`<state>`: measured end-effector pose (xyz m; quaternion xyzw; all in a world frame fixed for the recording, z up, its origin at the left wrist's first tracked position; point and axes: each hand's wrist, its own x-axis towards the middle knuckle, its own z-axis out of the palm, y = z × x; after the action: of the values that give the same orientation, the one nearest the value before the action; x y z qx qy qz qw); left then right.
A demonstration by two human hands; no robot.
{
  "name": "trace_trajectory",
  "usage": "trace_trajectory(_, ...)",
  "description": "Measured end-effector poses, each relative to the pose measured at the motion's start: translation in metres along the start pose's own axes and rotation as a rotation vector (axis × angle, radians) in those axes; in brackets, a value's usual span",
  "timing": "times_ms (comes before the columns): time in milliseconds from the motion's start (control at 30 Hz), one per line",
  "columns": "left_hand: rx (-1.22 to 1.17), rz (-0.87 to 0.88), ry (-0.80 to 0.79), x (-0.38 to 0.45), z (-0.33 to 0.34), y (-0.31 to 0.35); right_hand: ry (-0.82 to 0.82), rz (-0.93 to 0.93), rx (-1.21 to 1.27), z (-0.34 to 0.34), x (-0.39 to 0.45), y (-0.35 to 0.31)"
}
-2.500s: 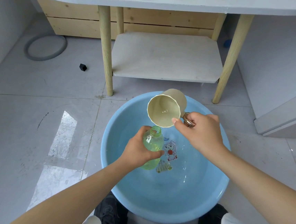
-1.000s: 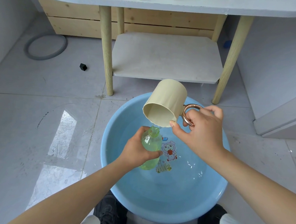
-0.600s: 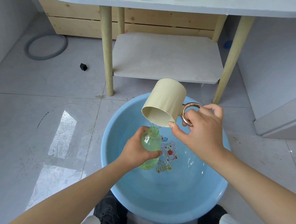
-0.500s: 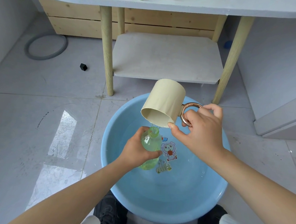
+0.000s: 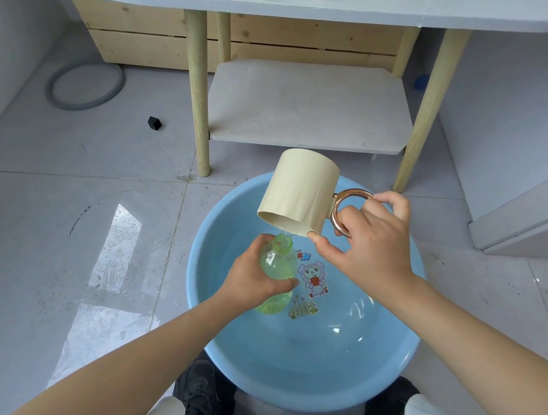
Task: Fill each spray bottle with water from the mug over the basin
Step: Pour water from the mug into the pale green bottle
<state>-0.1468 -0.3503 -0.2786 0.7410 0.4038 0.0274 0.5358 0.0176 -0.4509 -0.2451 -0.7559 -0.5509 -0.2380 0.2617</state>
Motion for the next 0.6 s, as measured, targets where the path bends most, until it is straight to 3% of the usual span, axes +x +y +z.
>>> trace_trajectory(167, 0.005, -0.002, -0.005, -0.001, 0.0, 0.001, -0.028, 0.044, 0.017, -0.002, 0.0, -0.001)
trace_trajectory(267, 0.019, -0.002, -0.001, -0.002, 0.0, 0.0, -0.103, 0.17, 0.045, 0.001, -0.002, -0.001)
trace_trajectory(367, 0.023, -0.005, -0.001, -0.001, 0.0, -0.001, -0.234, 0.27, -0.021, 0.009, -0.007, 0.005)
trace_trajectory(600, 0.026, -0.024, 0.005, -0.001, -0.002, -0.007, -0.698, 0.127, -0.385, 0.033, -0.026, 0.024)
